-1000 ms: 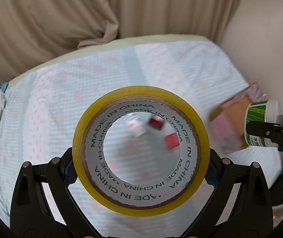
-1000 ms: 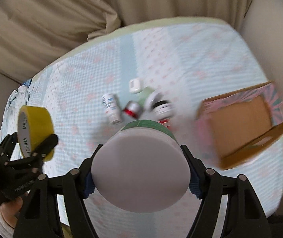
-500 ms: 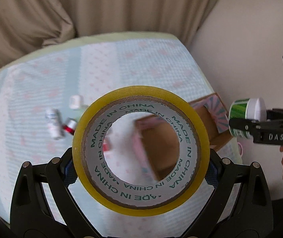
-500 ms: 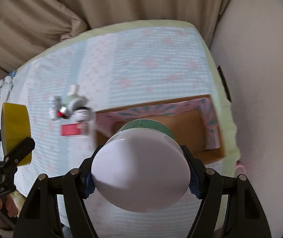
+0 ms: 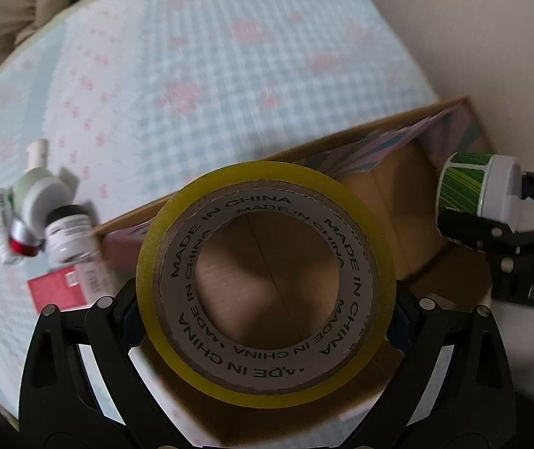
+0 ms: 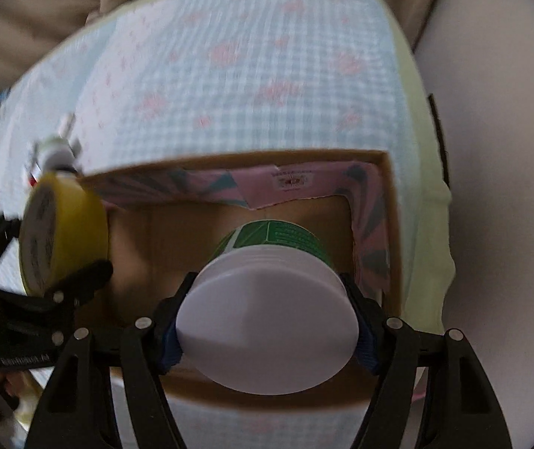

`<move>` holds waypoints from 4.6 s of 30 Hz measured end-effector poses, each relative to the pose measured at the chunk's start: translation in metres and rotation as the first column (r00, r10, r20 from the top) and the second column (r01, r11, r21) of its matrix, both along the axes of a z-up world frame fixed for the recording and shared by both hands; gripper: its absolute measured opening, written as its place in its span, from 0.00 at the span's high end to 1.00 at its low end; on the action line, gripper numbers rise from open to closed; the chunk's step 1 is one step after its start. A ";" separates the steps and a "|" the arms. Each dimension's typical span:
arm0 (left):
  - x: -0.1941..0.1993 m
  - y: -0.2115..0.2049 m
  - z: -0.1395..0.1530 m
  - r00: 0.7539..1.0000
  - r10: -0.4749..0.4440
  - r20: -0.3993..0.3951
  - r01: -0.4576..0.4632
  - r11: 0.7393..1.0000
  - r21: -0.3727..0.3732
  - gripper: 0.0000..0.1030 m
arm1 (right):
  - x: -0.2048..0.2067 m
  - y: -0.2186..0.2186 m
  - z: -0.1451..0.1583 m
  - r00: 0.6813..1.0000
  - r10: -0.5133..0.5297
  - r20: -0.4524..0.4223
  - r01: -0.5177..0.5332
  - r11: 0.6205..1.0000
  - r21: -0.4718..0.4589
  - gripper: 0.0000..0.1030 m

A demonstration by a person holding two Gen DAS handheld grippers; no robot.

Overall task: Organize rigid objects
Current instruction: 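Carry the tape roll and white jar over the cardboard box with both tools, then open both tools to drop the tape roll and white jar into the box, then move both tools back toward the remaining items on the bed, then grasp the white supplement bottle with the left tool while the right tool grasps the L'Oreal jar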

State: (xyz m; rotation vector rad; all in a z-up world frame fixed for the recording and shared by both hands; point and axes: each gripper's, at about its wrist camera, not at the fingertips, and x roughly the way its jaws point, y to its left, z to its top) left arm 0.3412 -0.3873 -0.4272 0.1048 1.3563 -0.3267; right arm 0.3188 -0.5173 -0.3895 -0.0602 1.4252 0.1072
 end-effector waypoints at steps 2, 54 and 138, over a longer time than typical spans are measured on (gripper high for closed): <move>0.004 -0.005 -0.018 1.000 -0.015 -0.027 0.016 1.000 0.014 0.07 | 0.002 0.001 -0.017 0.998 0.056 -0.013 -0.056 0.998 -0.023 0.35; -0.019 0.015 0.089 0.993 -0.071 0.097 0.077 0.995 -0.060 0.00 | -0.052 0.053 0.043 0.945 0.308 0.107 -0.293 0.946 -0.136 0.00; 0.130 0.374 -0.110 0.908 0.372 -0.192 -0.387 0.921 -0.041 0.53 | 0.099 0.317 -0.120 0.975 -0.082 -0.208 0.086 0.996 0.011 0.48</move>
